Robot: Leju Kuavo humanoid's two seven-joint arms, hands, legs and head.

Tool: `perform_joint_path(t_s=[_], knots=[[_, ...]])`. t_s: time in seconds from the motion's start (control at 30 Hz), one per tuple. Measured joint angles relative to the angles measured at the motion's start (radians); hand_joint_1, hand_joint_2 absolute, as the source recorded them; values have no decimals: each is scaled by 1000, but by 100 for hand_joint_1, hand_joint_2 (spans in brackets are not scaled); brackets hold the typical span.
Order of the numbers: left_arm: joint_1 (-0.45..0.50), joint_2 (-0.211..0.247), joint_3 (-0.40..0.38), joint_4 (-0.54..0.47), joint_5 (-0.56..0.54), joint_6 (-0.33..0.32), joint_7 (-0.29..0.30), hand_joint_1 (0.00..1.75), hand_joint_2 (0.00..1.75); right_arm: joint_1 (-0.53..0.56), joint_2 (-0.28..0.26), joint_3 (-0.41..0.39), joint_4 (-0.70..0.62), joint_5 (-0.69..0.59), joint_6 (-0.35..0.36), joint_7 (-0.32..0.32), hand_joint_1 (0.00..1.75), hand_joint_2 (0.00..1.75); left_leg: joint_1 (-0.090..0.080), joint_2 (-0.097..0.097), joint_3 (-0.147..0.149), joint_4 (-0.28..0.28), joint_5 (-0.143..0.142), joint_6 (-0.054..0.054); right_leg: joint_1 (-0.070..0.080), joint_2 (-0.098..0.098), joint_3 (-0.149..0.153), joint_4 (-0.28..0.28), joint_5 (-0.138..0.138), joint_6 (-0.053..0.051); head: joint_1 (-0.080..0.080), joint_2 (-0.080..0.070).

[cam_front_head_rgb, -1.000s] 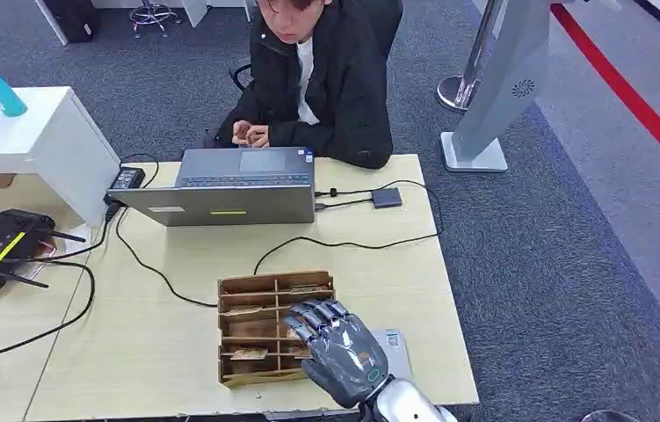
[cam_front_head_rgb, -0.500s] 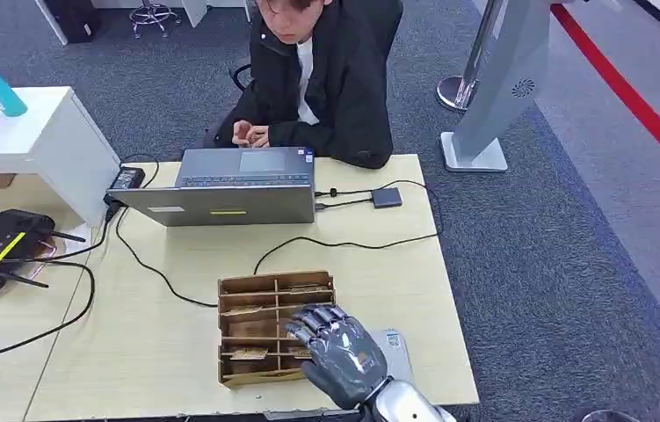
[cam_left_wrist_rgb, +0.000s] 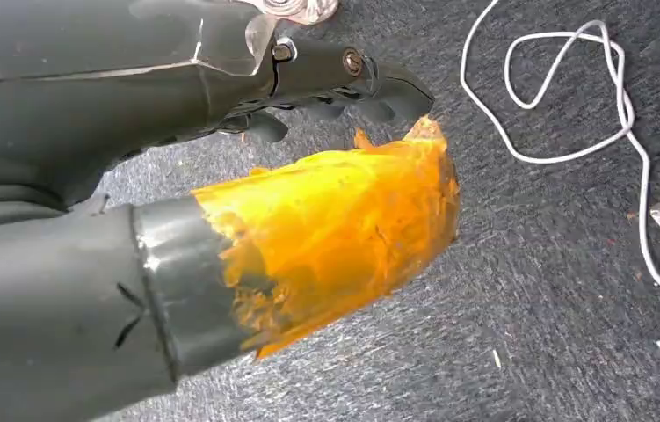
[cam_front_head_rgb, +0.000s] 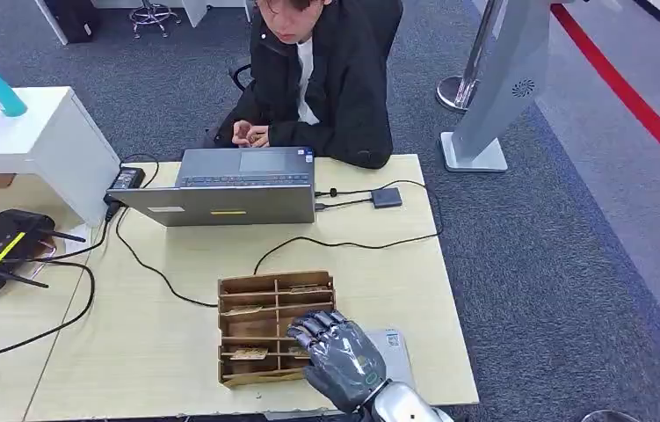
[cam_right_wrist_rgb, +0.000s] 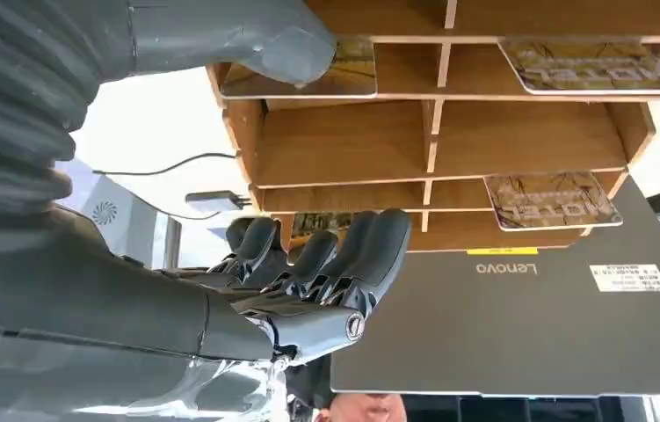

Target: Pass the card to the sensor for recognition and then transmit it.

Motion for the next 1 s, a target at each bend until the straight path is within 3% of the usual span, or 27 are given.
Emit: perform_joint_path(t_s=[0.27, 0.3, 0.37, 0.47, 0.8, 0.83, 0.9, 0.93, 1.0], knots=[[0, 0, 0, 0, 0, 0, 0, 0, 0, 0, 0, -2, 9, -8, -12, 10, 63, 175, 0, 0, 0, 0, 0, 0, 0, 0, 0, 0, 0, 0, 0, 0], [0, 0, 0, 0, 0, 0, 0, 0, 0, 5, -1, -2, 12, -22, -40, 28, 63, 175, 0, 0, 0, 0, 0, 0, 0, 0, 0, 0, 0, 0, 0, 0], [2, 0, 0, 0, 0, 2, -1, 0, 0, 21, -20, 13, 36, -63, -162, 80, 63, 175, 0, 0, 0, 0, 0, 0, 0, 0, 0, 0, 0, 0, 0, 0], [6, 0, 0, 0, 0, 3, -6, 0, 0, 37, -58, 50, 77, -95, -234, 127, 65, 175, 0, 0, -1, 0, 0, 0, 0, 0, 0, 0, 0, 0, 0, 0], [11, 0, 0, 0, 0, 4, -8, 0, 0, 24, -112, 108, 122, -125, -238, 181, 65, 175, 0, 0, 0, 0, -1, 0, 0, 0, -1, 0, 0, 0, 0, 0], [11, 0, 0, 0, 0, 4, -8, 0, 0, 23, -114, 112, 125, -126, -238, 184, 68, 175, 0, 0, 0, 0, -1, 0, 0, 0, 0, 0, 0, 0, 0, 0], [11, 0, 0, 0, 0, 4, -8, 0, 0, 22, -118, 118, 126, -126, -238, 188, 96, 175, 0, 0, 0, 0, -1, 0, 0, 0, 0, 0, 0, 0, 0, 0], [11, 0, 0, 0, 0, 4, -8, 0, 0, 21, -120, 120, 127, -126, -238, 188, 96, 175, 0, 0, 0, 0, -1, 0, 0, 0, 0, 0, 0, 0, 0, 0], [11, 0, 0, 0, 0, 4, -8, 0, 0, 19, -122, 123, 127, -126, -238, 188, 154, 175, 0, 0, 0, 0, -1, 0, 0, 0, 0, 0, 0, 0, 0, 0]])
